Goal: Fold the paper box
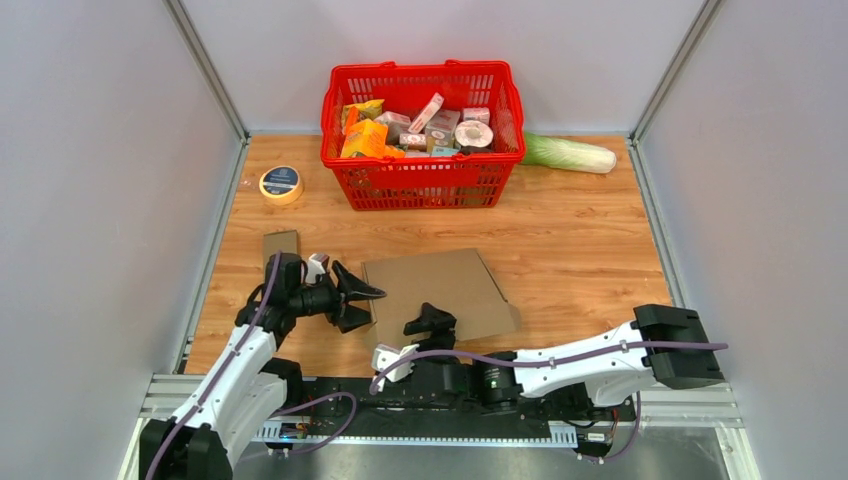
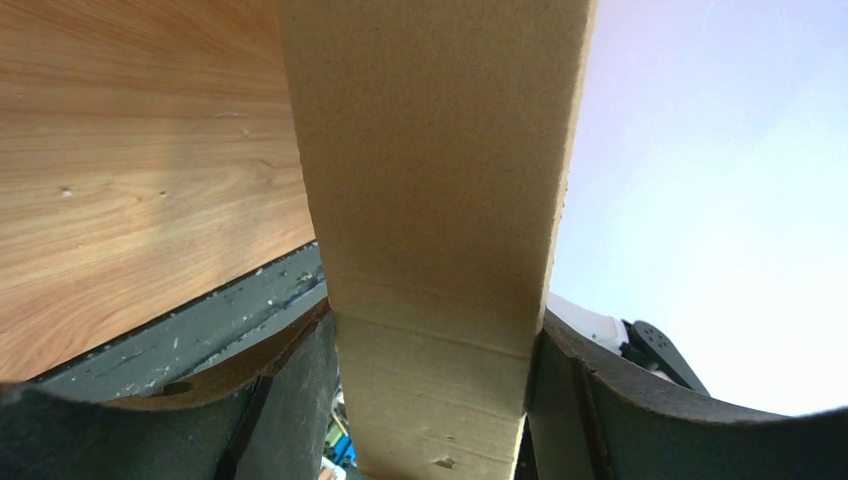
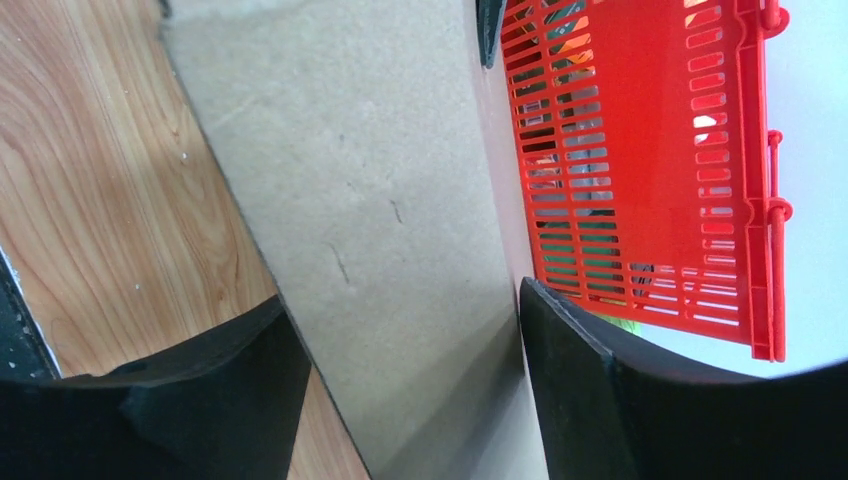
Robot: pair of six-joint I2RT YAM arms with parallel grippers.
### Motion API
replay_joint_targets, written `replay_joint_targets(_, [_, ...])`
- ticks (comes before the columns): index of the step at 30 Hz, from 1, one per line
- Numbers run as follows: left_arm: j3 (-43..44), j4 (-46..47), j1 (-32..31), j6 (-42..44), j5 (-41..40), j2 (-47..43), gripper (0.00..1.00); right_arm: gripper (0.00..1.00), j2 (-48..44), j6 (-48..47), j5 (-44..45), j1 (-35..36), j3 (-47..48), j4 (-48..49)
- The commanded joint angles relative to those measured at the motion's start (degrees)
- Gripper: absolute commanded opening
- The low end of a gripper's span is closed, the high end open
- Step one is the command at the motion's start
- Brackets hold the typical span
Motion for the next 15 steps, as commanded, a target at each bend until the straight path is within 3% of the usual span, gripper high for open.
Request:
replay_joint_targets(1, [-0.85, 1.09, -0.42, -2.21, 4.55, -2.12, 0.46, 0.70, -5.79, -3.02, 4.15, -0.59, -0.25, 8.13])
replay_joint_targets(2, [-0.15, 0.40, -0.42, 1.02, 3.68, -2.65, 0.54, 0.64, -6.32, -2.76, 3.28, -0.67, 0.27, 7.52])
replay_joint_targets(6, [4.07, -7.08, -0.42, 10.00, 0.86, -4.67, 0.70, 0.55, -7.56, -1.88, 2.13, -1.46, 1.42, 3.38])
replay_joint_targets(15, [-1.37, 1.97, -0.42, 0.27, -1.86, -12.93, 0.73, 0.52, -8.79, -0.56, 0.02, -1.73, 2.56, -2.59])
